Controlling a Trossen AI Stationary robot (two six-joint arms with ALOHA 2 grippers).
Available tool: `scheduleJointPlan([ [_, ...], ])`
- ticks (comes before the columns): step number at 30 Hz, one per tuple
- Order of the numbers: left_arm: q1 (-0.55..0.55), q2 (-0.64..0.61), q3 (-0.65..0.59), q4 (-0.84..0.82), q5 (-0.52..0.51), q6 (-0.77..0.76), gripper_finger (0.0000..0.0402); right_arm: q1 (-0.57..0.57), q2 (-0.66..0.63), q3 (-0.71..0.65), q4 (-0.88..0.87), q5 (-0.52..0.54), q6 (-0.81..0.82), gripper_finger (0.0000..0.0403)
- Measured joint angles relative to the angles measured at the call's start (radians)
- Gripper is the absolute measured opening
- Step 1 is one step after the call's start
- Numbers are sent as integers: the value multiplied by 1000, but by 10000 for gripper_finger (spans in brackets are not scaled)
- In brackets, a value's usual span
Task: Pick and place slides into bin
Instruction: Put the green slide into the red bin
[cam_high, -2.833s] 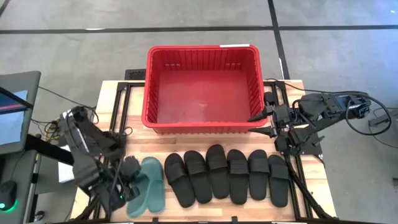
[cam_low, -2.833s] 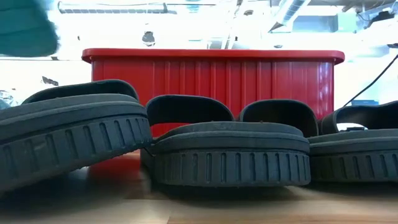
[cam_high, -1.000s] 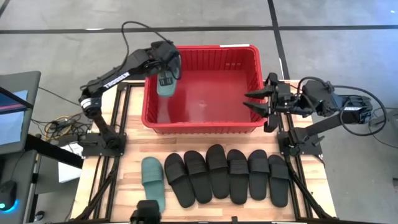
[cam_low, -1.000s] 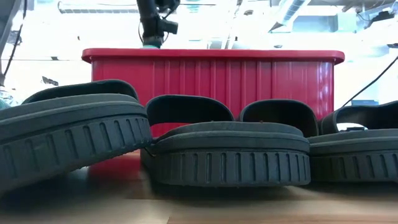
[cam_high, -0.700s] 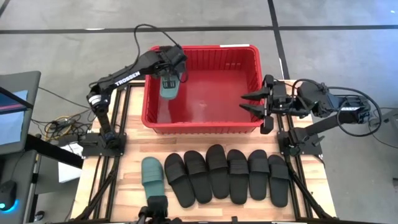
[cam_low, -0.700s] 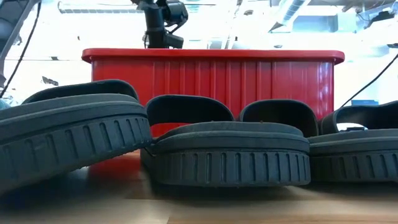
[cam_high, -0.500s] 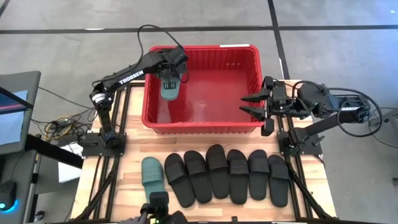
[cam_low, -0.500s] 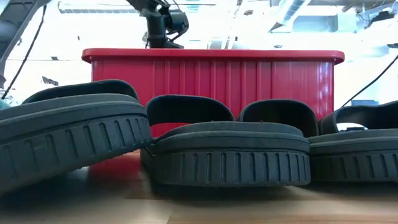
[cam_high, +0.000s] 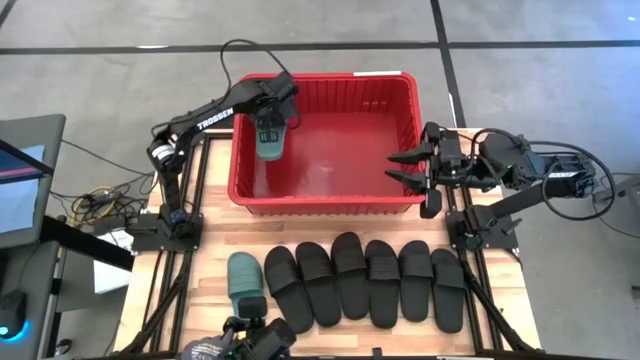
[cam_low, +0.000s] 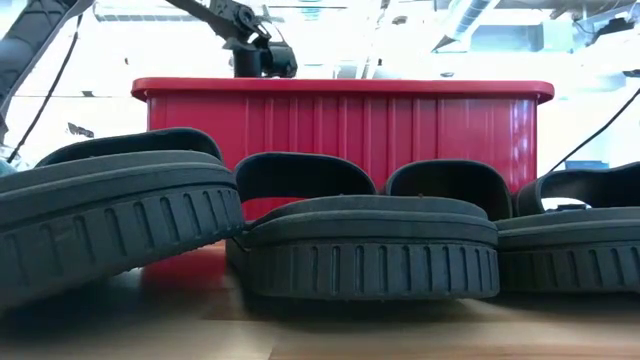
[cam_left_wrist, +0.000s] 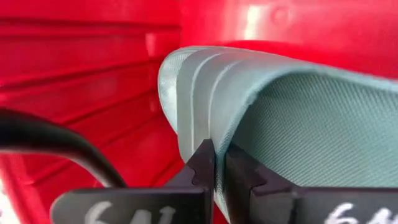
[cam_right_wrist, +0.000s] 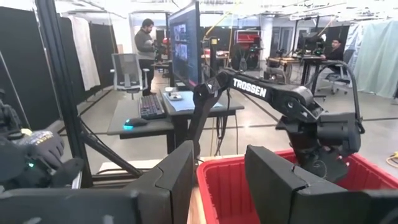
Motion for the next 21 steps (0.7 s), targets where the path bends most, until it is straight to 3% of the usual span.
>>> scheduleJointPlan([
  [21, 43, 0, -24, 86, 54, 104, 0, 0, 0, 0, 9, 0, 15, 132],
])
